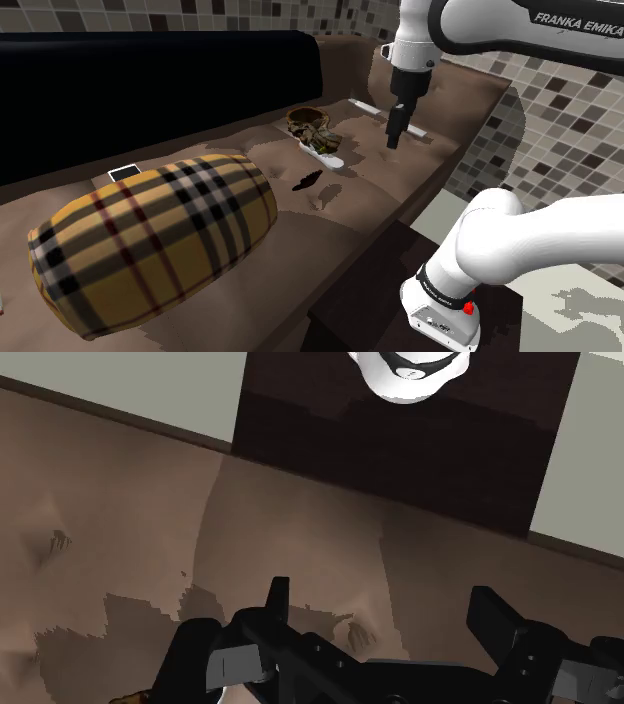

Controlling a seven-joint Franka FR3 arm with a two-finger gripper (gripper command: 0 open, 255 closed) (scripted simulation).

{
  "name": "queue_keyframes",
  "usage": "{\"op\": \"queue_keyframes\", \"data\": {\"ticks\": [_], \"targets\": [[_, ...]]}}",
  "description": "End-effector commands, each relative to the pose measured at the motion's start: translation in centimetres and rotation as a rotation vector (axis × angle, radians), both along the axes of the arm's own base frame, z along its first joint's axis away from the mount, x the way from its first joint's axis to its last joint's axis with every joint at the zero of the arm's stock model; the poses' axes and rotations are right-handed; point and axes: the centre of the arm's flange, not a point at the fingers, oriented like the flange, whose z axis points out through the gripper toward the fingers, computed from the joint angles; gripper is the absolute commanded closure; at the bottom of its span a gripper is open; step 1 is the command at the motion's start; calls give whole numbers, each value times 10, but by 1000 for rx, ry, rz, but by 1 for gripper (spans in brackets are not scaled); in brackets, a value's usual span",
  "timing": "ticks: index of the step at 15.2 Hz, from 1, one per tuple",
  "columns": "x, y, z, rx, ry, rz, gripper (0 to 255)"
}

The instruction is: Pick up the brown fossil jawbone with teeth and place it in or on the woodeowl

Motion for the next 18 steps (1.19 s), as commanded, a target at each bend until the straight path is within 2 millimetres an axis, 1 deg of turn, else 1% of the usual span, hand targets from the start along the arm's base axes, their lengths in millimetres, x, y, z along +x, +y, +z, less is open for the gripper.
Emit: {"op": "queue_keyframes", "data": {"ticks": [1,6,10,14,18], "targets": [[0,0,0,0,0,0,0],[36,-30,-44,51,3,273,0],[70,-44,-80,91,5,492,0],[106,-49,-117,132,7,711,0],[142,-45,-153,172,10,930,0]]}}
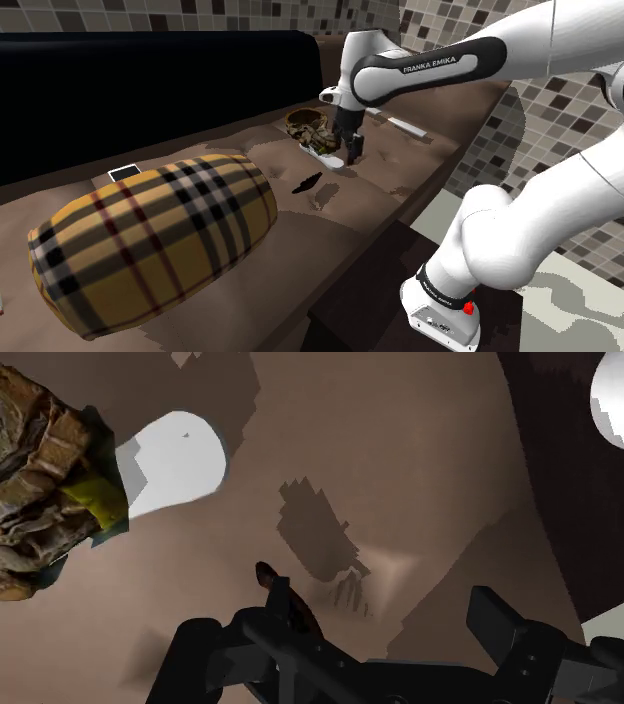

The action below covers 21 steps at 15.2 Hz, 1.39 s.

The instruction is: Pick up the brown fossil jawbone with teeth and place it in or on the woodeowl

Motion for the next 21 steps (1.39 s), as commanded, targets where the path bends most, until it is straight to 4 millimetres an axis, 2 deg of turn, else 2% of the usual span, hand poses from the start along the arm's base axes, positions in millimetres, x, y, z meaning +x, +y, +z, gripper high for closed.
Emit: {"op": "queue_keyframes", "data": {"ticks": [1,8,9,16,21], "targets": [[18,5,-18,20,-1,118,0],[73,37,-81,91,3,501,0],[73,37,-81,92,3,503,0],[70,38,-121,92,3,503,0],[70,38,-121,92,3,503,0]]}}
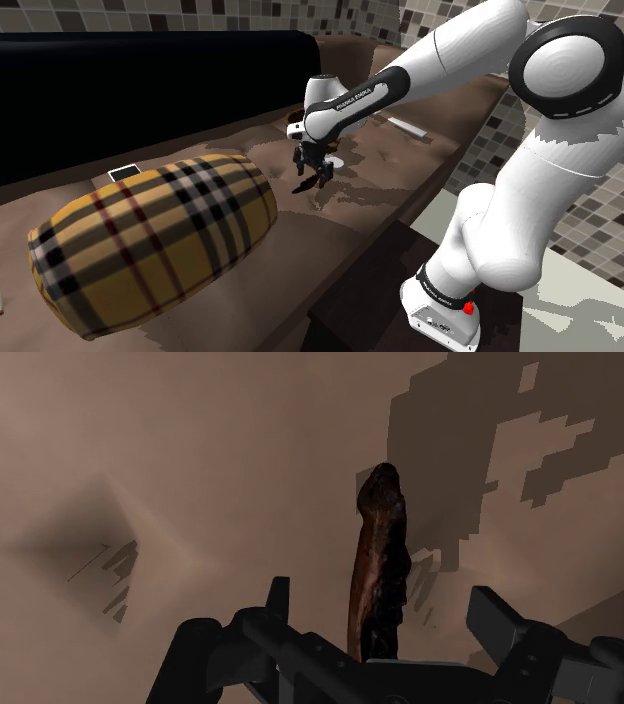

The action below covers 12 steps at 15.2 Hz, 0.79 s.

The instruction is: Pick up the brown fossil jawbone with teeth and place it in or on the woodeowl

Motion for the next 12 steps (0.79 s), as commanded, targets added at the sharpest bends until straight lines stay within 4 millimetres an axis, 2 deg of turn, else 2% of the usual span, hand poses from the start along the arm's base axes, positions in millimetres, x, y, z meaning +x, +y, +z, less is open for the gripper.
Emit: {"op": "queue_keyframes", "data": {"ticks": [1,3,4,12], "targets": [[0,0,0,0,0,0,0],[0,0,0,0,0,0,0],[0,0,0,0,0,0,255],[0,0,0,0,0,0,255]]}}
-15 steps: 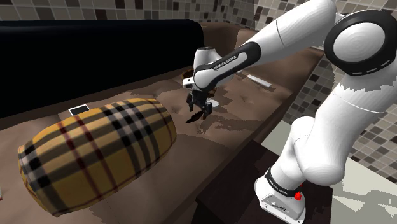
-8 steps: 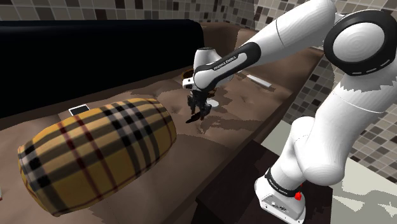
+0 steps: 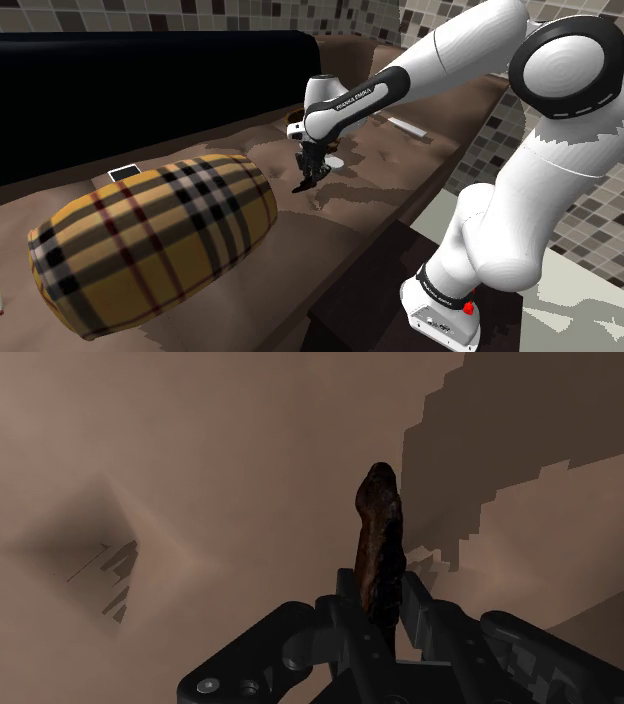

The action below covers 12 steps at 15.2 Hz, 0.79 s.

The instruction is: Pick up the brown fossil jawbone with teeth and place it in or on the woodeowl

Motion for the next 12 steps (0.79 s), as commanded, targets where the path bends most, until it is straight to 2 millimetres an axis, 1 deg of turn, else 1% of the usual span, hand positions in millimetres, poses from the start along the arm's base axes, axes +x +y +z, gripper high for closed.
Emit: {"op": "queue_keyframes", "data": {"ticks": [1,12], "targets": [[0,0,0,0,0,0,255],[0,0,58,0,0,0,255]]}}
